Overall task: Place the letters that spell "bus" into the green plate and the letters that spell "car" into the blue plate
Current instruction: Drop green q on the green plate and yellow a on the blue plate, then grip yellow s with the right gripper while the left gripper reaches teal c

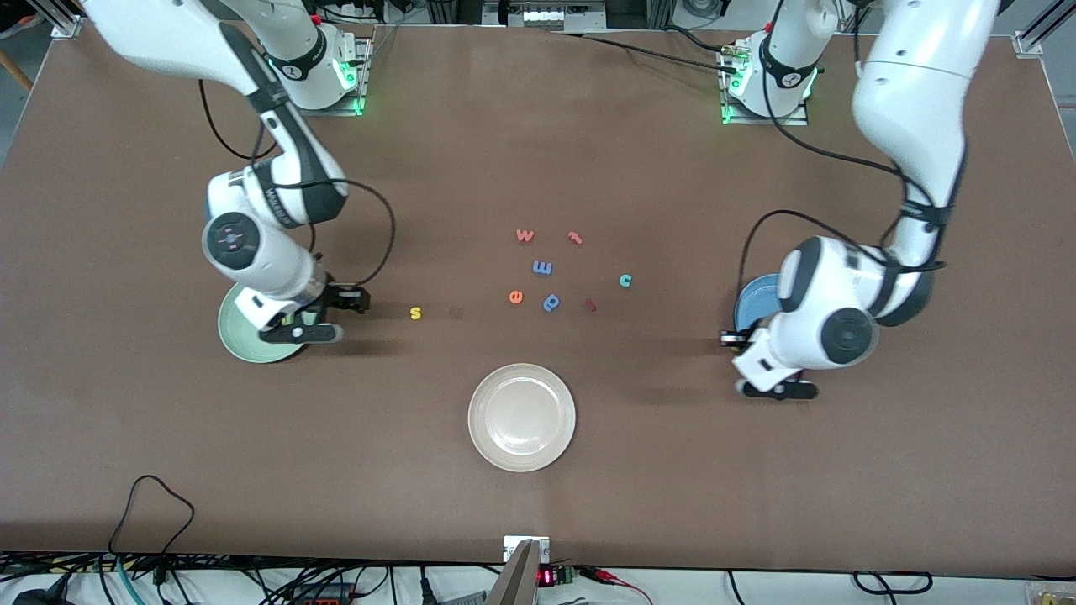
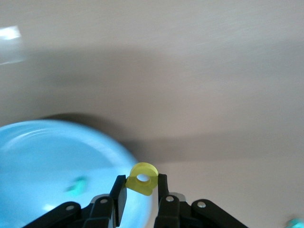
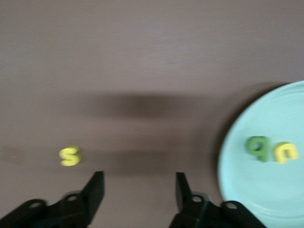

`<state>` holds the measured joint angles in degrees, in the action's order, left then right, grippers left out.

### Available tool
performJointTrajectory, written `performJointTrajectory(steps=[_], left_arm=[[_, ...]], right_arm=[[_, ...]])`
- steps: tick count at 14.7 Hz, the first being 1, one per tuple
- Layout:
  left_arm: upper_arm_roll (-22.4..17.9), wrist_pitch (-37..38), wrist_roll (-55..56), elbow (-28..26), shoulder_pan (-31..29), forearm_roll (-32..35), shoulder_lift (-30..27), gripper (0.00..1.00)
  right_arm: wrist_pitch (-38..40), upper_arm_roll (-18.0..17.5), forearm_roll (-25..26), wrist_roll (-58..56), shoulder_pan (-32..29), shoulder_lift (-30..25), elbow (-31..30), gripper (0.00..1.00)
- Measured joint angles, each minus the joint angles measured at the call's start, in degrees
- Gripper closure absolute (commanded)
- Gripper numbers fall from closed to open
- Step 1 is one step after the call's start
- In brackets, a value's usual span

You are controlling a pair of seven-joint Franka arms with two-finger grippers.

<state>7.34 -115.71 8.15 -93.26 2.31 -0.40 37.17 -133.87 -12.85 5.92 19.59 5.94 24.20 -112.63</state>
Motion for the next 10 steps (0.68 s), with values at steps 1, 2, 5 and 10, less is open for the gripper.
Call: performJointTrajectory(steps=[1,2,5,10], left_arm=[[0.02,0.27,-1.37,-1.27,-1.44,0.00,-0.55,0.75],[0.05,0.29,-2.48,-2.61,-2.47,0.00,-1.00,0.53],[0.09,0.28,-4.77,-4.59,-3.92,0.00,-1.50,0.00],[2.41,3.72,-5.25,-4.72,-3.74,0.00,-2.55,0.52]], right_arm=[[0.00,-0.01,0.00,0.35,1.47,0.26,0.24,0.62],[-0.01,-0.01,0.00,0.41,2.85,0.73,0.67,0.62],[-0.03,0.00,0.00,0.59,5.84,3.27,2.35,0.61],[-3.48,0.11,0.05,0.56,7.05,7.75,2.91,0.61]])
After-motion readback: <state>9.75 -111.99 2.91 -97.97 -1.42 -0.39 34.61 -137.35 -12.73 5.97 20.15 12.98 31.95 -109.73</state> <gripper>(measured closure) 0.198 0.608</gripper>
